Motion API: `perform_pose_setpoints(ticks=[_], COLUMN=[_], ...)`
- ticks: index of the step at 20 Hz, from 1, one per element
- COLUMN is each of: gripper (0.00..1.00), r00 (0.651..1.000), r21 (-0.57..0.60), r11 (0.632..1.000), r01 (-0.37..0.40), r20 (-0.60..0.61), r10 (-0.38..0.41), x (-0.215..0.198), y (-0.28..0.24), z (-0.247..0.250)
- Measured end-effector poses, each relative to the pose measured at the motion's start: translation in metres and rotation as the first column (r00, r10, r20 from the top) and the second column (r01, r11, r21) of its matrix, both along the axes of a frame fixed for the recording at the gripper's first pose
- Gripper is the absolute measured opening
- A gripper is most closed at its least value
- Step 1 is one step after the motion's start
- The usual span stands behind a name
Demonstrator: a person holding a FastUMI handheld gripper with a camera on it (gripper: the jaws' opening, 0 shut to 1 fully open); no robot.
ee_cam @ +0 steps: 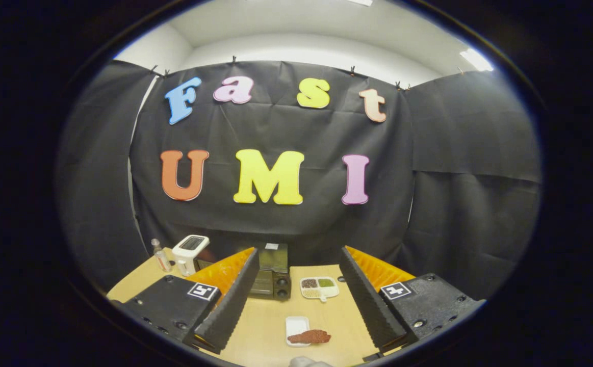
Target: Open the toaster oven, put the food inside, and close the toaster oven door.
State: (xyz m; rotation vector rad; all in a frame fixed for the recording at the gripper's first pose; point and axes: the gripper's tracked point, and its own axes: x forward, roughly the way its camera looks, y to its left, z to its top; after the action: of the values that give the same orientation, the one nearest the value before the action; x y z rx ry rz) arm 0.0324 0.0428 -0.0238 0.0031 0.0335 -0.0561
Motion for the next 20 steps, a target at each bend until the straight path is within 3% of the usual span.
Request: perform_pose_setpoints(ticks=[12, 20], gripper=[1.00, 1.00], r00=[0.999, 0.983], r21=[0.035, 0.072], r11=[0.998, 0.993], r01=[-0.050, -0.091], r20=[0.007, -0.154], r10=[0.050, 0.101], x=[0.163, 0.273], y=[0.108, 0.171], z=[-0.062, -0.157])
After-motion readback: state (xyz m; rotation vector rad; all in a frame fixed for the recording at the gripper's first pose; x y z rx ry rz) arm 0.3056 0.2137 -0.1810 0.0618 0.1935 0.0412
